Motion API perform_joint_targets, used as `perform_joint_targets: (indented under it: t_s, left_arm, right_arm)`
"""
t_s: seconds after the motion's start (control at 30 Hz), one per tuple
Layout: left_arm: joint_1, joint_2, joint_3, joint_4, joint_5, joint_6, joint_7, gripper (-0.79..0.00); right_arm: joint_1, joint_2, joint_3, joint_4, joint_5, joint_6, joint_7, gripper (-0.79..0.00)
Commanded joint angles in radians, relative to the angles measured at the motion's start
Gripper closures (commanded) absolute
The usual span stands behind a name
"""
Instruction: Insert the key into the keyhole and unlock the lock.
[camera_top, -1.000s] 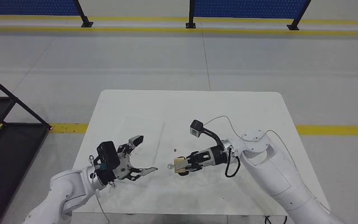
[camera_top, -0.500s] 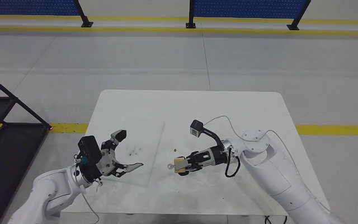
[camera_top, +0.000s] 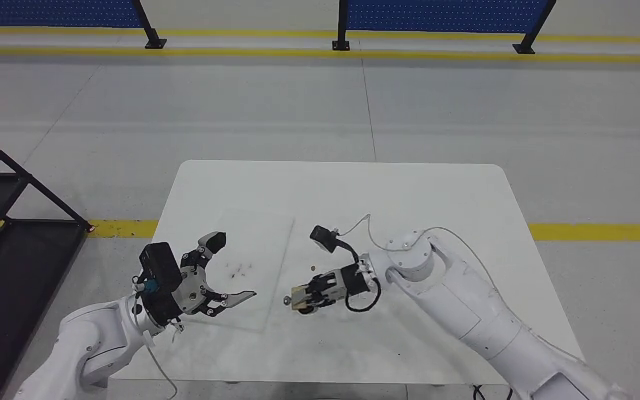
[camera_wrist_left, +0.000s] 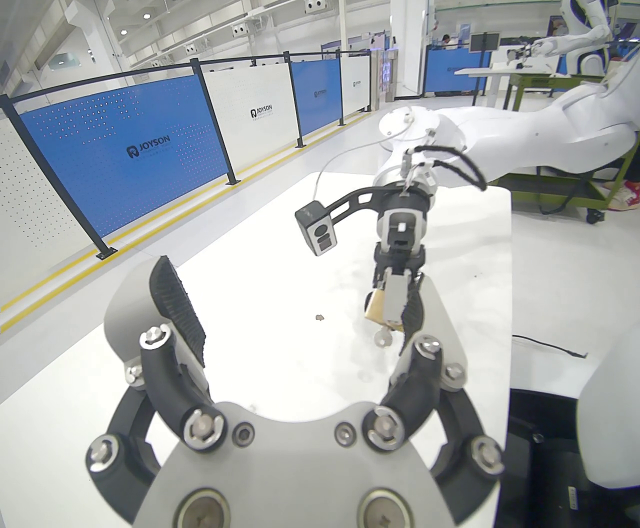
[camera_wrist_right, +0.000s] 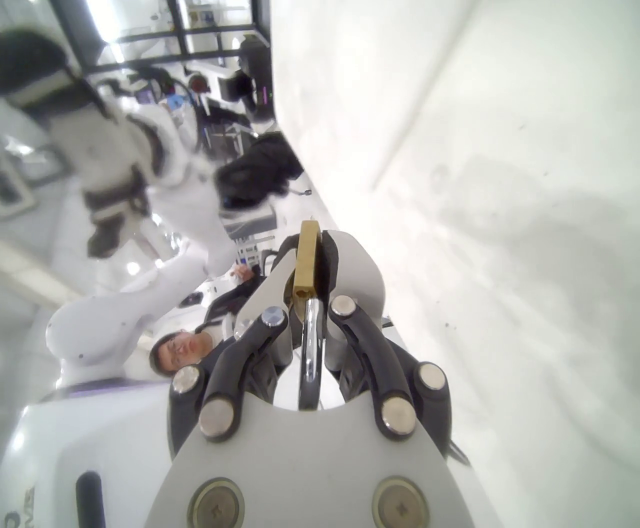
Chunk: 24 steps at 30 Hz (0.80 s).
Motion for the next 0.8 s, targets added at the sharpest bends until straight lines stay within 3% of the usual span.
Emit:
perform_joint_targets:
  t_s: [0.0, 0.2, 0.73, 0.77]
  left_arm:
    - [0.0, 0.0, 0.0, 0.0, 0.0, 0.0, 0.0, -0.785]
    - [0.0, 0.0, 0.0, 0.0, 0.0, 0.0, 0.0, -0.785]
    - [0.0, 0.0, 0.0, 0.0, 0.0, 0.0, 0.0, -0.785]
    - [0.0, 0.0, 0.0, 0.0, 0.0, 0.0, 0.0, -0.785]
  right_arm:
    - [0.033, -0.016, -0.033, 0.04, -0.012, 0.026, -0.029, 0.0]
    - [0.085, -0.049, -0.083, 0.124, 0.003, 0.145, -0.066, 0.0]
    - [0.118, -0.071, -0.13, 0.129, -0.087, 0.266, -0.12, 0.0]
    - [0.116, -0.071, -0.129, 0.125, -0.089, 0.267, -0.119, -0.077]
